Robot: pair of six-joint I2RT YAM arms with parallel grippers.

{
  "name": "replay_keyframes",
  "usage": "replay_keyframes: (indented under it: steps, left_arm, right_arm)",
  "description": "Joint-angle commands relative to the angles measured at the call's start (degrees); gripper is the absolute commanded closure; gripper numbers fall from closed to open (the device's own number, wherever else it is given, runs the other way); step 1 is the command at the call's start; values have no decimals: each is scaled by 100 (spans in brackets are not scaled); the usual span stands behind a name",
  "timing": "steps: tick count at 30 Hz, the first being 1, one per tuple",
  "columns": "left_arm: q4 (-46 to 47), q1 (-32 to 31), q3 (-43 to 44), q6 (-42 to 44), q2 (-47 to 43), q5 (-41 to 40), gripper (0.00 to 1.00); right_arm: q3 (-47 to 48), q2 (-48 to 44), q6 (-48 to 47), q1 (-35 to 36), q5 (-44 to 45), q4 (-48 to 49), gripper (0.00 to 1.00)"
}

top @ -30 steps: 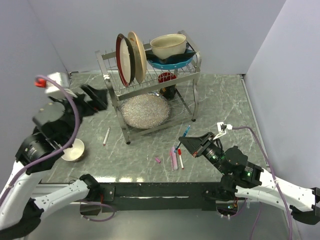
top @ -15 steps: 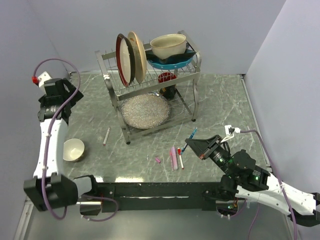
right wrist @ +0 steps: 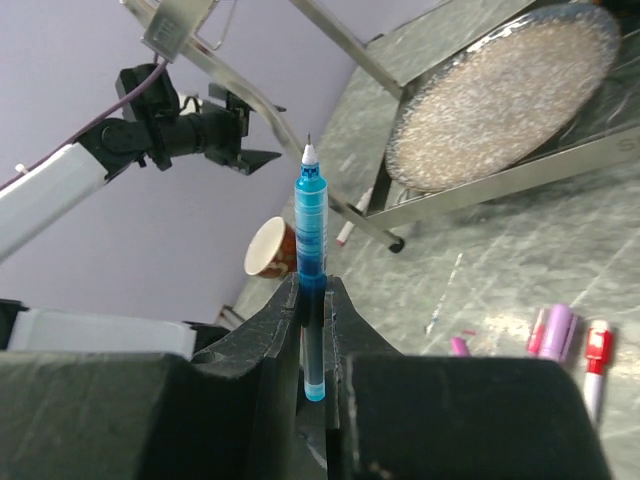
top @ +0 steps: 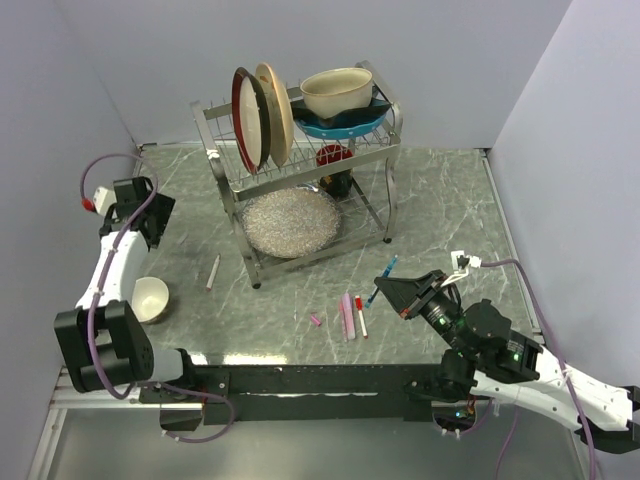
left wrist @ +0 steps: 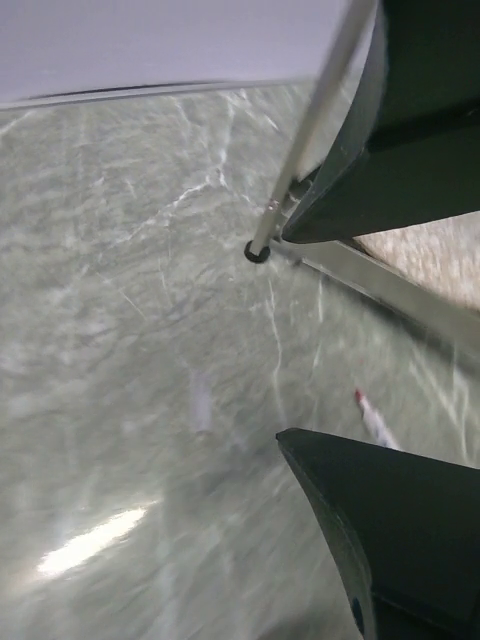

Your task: Insert the pens into the pen caps

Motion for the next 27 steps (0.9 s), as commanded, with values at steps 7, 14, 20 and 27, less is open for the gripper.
replay_keyframes:
  steps: [7, 14, 20, 27]
  left_arm:
    - [-463, -1, 613, -2780, 1266, 59, 25]
    - [-1123, -19, 1396, -3115, 2206, -213, 30]
    - [-1728, -28, 1958, -3395, 2866, -214, 32]
    - [-2002, -160, 2056, -3712, 3122, -310, 32]
  right_arm:
    - [334, 127, -340, 20, 472, -161, 100]
    - [431, 636, -462, 20, 507, -3, 100]
    - [457, 918, -437, 20, 499, 111, 100]
    - [527, 1138, -524, 20, 542, 173, 100]
